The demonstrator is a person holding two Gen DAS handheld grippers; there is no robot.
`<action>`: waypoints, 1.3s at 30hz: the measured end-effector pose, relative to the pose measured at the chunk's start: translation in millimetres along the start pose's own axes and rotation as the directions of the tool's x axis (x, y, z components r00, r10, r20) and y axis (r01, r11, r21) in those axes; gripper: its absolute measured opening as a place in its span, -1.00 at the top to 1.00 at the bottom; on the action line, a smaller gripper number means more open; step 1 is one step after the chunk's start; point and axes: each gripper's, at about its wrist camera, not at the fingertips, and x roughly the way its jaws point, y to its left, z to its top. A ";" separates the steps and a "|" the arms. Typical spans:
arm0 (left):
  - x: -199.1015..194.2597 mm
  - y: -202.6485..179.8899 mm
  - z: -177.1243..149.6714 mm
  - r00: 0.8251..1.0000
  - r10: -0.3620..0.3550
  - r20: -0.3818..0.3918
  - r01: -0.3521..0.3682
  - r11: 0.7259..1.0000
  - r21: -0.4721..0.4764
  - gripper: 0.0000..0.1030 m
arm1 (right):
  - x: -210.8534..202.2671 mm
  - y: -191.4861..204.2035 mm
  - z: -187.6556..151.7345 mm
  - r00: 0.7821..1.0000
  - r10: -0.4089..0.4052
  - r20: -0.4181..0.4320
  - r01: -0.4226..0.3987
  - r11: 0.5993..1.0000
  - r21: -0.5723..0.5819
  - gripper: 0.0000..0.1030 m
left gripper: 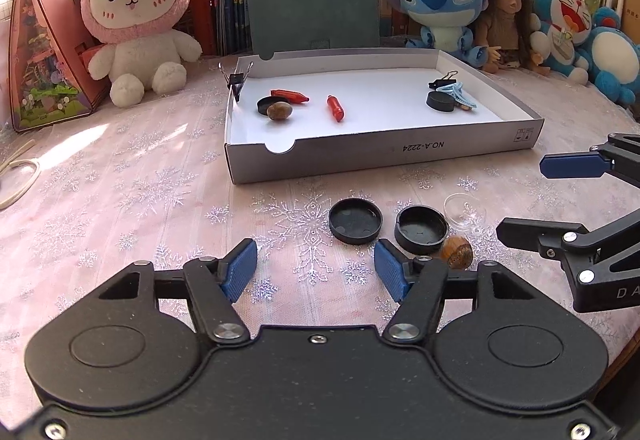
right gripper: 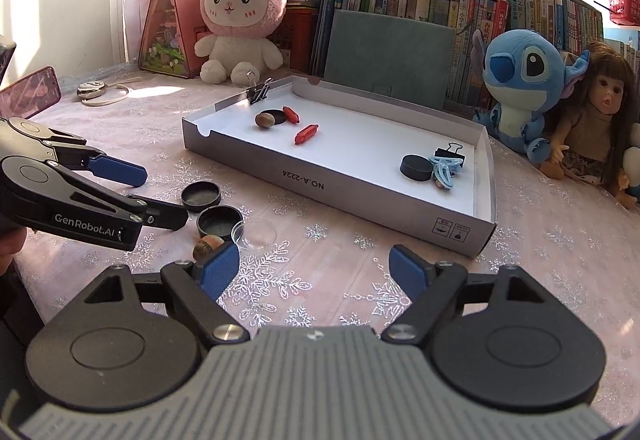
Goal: Organize rigid objects
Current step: 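Withdraw both open tools from the tray toward the lids and clear dome, then grasp a black lid with the left tool while the right tool grasps the clear plastic dome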
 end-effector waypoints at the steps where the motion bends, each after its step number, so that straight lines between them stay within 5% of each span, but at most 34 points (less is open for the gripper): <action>1: 0.6 -1.0 0.3 1.000 -0.001 0.002 0.001 1.000 0.003 -0.18 | 0.6 1.3 -0.9 1.000 -0.001 -0.002 0.001 1.000 -0.006 -0.65; 14: 10.0 -8.4 3.9 1.000 -0.011 0.023 0.012 1.000 -0.010 -0.06 | 12.4 13.2 -3.3 1.000 -0.005 -0.019 0.005 1.000 -0.013 -0.36; 39: 21.7 -17.3 11.2 0.999 -0.024 0.045 0.024 1.000 -0.002 0.25 | 29.4 16.9 -0.9 0.999 -0.029 0.016 0.028 0.998 0.054 -0.29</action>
